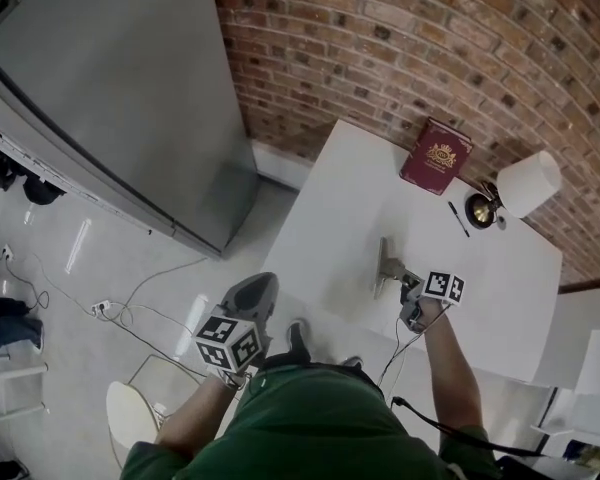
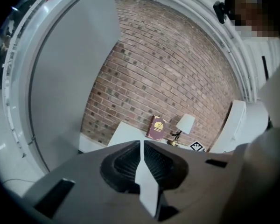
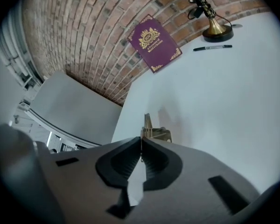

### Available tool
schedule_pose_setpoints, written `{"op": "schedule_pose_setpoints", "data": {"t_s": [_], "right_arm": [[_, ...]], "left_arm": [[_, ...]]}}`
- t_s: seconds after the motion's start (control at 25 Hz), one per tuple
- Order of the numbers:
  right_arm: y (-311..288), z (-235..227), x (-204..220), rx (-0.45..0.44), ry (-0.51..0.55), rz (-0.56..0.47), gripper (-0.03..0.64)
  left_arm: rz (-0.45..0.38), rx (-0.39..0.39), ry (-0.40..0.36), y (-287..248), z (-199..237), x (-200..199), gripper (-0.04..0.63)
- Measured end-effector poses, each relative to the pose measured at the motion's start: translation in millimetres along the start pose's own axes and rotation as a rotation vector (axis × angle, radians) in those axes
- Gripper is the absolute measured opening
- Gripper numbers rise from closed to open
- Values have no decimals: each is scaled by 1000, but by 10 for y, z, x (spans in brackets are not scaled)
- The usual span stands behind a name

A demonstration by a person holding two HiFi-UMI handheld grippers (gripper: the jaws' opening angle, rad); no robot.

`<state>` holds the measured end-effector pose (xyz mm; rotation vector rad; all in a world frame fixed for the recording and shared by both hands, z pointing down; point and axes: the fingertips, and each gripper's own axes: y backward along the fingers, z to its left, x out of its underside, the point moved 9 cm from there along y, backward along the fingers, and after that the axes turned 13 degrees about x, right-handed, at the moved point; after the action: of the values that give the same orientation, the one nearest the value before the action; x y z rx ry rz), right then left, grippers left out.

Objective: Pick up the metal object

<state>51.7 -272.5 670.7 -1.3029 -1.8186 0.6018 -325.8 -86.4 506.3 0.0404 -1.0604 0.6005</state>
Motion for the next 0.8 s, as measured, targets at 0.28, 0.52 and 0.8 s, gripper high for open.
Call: {"op": "schedule_pose_setpoints", "data": {"t_s": [0.28,0.52,0.8], "right_arm": [[731,140,78,3,111,-137,12],[1390,367,-40,3,224,-308,12],[1987,531,-56,-26,337,-434,12]], "left_arm": [[51,131,-32,-543,-378,4,20],[71,216,-54,-889,-785,9,20],[76,275,-90,-1130,-1194,64,20]]}}
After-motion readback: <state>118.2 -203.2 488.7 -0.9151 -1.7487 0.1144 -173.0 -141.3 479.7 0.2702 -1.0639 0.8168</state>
